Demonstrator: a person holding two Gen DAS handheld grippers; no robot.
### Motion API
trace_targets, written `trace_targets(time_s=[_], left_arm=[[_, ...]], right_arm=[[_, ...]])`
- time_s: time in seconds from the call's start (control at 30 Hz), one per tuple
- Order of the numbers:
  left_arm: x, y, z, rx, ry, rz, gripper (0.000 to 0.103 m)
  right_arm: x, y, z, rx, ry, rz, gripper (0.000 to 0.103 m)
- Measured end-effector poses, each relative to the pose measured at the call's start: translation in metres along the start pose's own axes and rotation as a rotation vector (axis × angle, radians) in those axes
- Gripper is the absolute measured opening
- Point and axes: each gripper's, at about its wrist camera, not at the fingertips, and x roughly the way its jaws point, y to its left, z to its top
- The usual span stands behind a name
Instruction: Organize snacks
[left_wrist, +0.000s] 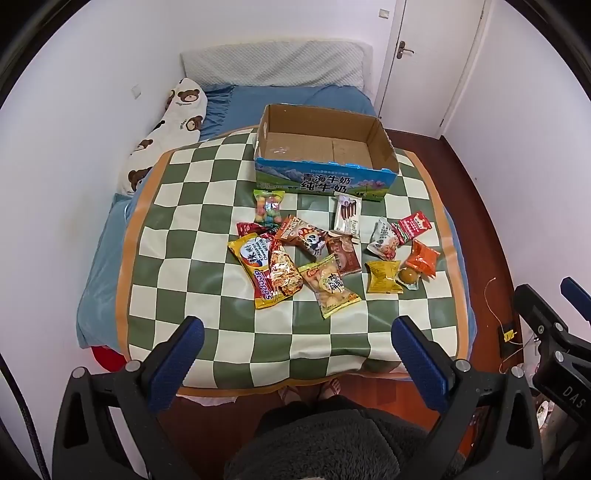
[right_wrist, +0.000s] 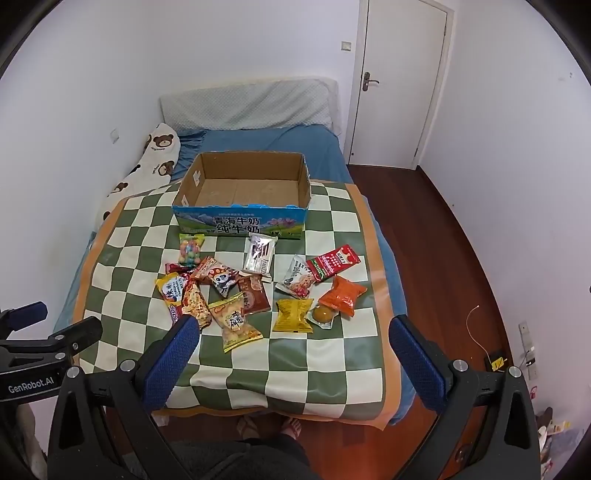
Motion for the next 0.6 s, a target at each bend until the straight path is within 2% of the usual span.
trace_targets(time_s=[0.6], left_arm=[[-0.0022, 0.0017, -0.0074, 0.006, 0.014, -0.007, 0.103]], right_arm=[[0.006, -0.0013, -0.0008, 0.008, 0.02, -0.003, 0.103]])
